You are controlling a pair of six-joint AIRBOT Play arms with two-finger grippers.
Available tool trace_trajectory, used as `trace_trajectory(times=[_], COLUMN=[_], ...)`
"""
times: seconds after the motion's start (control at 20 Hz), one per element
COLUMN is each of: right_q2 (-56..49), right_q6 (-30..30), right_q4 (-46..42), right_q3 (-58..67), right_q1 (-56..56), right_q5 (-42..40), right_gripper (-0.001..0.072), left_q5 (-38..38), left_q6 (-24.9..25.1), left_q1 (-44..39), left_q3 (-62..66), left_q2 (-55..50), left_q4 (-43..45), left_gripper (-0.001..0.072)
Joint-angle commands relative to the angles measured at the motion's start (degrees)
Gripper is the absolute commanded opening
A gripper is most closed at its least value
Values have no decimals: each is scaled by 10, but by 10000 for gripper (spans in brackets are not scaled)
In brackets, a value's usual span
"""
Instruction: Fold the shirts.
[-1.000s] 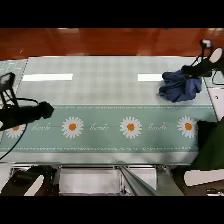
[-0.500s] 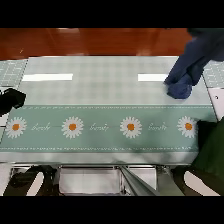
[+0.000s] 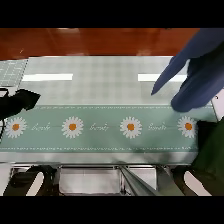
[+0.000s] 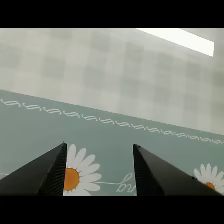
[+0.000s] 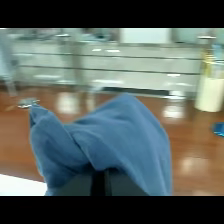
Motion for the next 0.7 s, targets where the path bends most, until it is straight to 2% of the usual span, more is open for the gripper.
trace_trajectory(times=[0.0, 0.15, 0.25, 0.4, 0.55, 0.65], right_q2=[5, 5, 5, 4, -17, -59], right_q6=[-11, -17, -19, -7, 43, 72], right_q4=[103, 184, 199, 107, -29, -74], right_q3=[-1, -49, -88, -169, -272, -327], right_q1=[0, 0, 30, 207, 413, 502], right_q5=[79, 108, 112, 68, -18, -60], right_gripper=[33, 33, 33, 33, 33, 34], left_q5=[-2, -2, -1, -2, -2, -2], left_q6=[5, 5, 5, 5, 5, 5], left_q1=[-36, -68, -79, -79, -79, -79], left_q3=[-1, -1, -1, -1, -1, -1], left_q2=[0, 0, 0, 0, 0, 0], left_q4=[-18, -18, -18, -18, -18, -18], left_gripper=[508, 508, 508, 508, 508, 508])
